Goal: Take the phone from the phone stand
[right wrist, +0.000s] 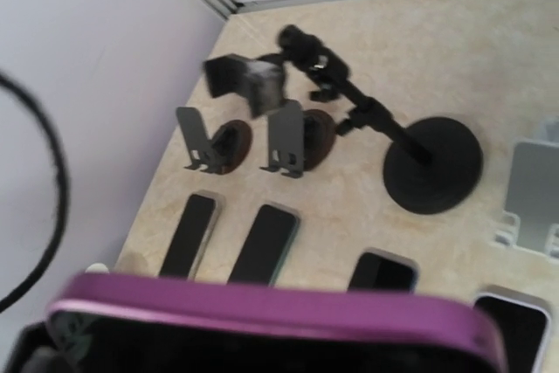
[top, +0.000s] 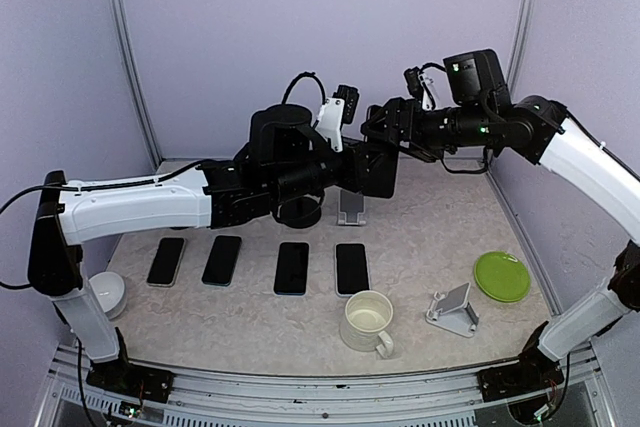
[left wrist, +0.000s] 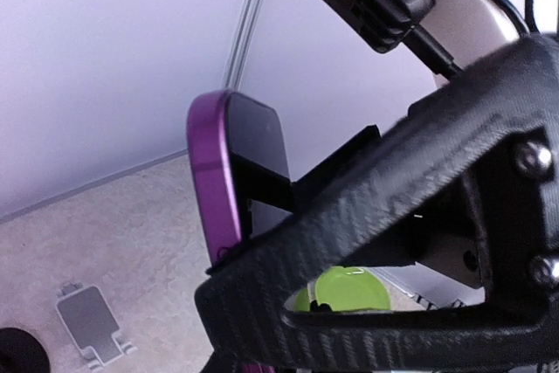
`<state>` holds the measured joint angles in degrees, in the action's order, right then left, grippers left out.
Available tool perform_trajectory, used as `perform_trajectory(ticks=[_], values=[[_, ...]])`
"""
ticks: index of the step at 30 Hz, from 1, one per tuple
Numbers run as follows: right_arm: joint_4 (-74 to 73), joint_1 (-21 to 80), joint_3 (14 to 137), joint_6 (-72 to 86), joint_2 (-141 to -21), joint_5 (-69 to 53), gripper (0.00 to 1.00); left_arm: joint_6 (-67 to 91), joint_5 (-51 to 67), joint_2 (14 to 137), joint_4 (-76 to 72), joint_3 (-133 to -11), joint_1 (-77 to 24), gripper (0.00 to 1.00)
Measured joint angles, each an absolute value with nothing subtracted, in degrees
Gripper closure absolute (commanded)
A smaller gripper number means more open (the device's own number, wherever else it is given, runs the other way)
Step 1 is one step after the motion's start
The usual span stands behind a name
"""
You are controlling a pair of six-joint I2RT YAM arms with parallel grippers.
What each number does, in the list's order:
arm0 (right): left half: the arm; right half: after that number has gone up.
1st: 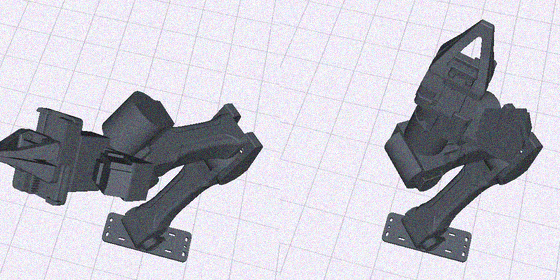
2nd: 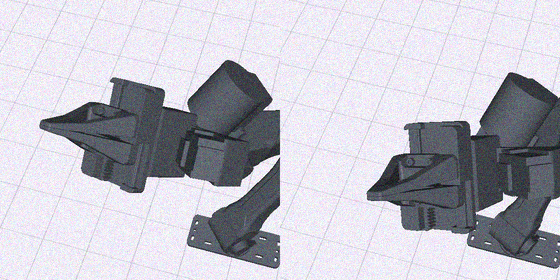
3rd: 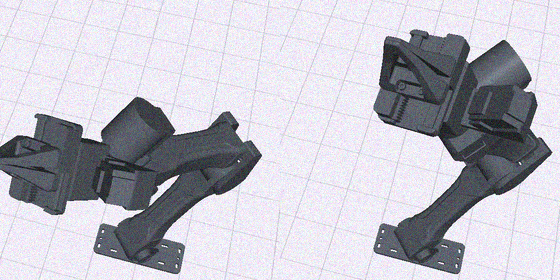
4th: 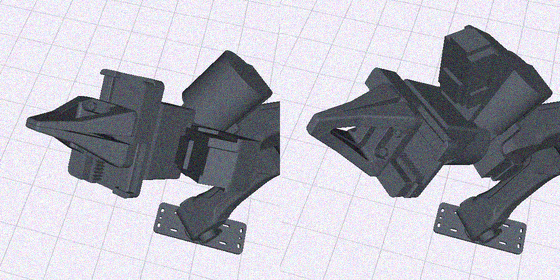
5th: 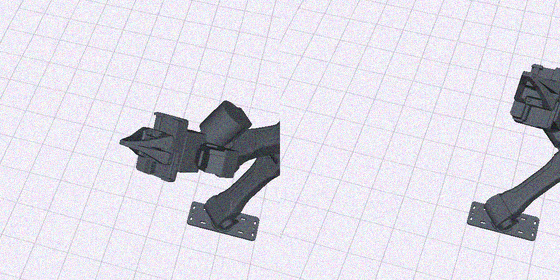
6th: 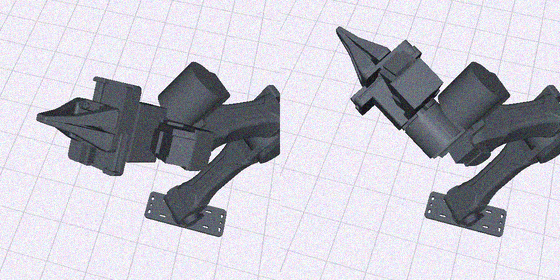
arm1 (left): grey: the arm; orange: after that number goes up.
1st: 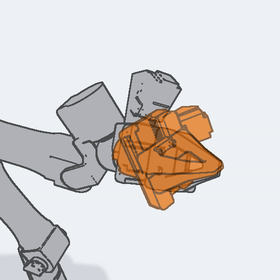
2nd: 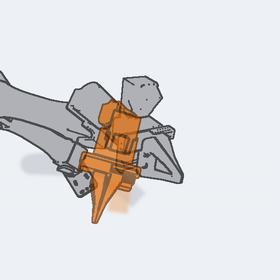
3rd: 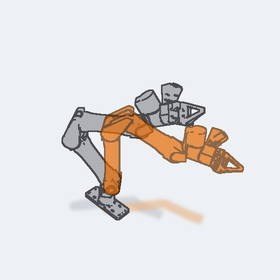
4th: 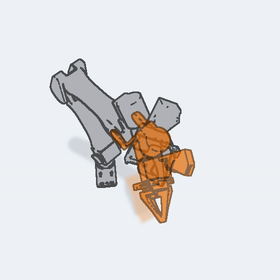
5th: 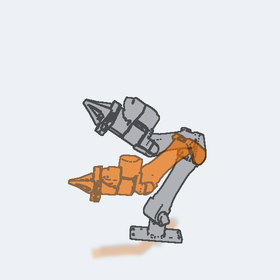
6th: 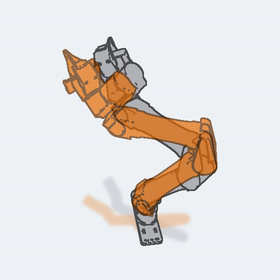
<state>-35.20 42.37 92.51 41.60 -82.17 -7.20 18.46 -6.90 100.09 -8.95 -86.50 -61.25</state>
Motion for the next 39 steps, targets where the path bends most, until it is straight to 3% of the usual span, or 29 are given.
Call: perform_trajectory(ticks=[2, 3, 7, 11, 27, 39], values=[[-36.07, 41.67, 92.42, 42.50, -82.17, -7.03, 0.66, 17.02, -7.62, 100.16, -8.93, -86.50, -61.56, 0.68], [-36.36, 41.21, 92.38, 42.92, -82.17, -6.96, 0.66, 16.45, -7.86, 100.16, -8.93, -86.50, -61.60, 0.56], [-36.40, 39.48, 91.64, 43.81, -82.17, -6.83, 0.67, 14.76, -8.12, 100.16, -8.95, -86.50, -61.71, 0.30], [-36.47, 37.56, 90.61, 44.14, -82.17, -7.40, 0.67, 14.35, -8.43, 100.16, -8.95, -86.50, -61.80, 0.16], [-37.06, 25.32, 76.82, 37.12, -82.85, -14.81, 0.67, 14.28, -9.02, 92.86, -8.03, -80.62, -57.52, 0.11], [-35.18, 24.23, 72.25, 32.32, -92.55, -18.59, 0.67, 14.26, -8.99, 91.26, -7.99, -79.05, -56.25, 0.11]])
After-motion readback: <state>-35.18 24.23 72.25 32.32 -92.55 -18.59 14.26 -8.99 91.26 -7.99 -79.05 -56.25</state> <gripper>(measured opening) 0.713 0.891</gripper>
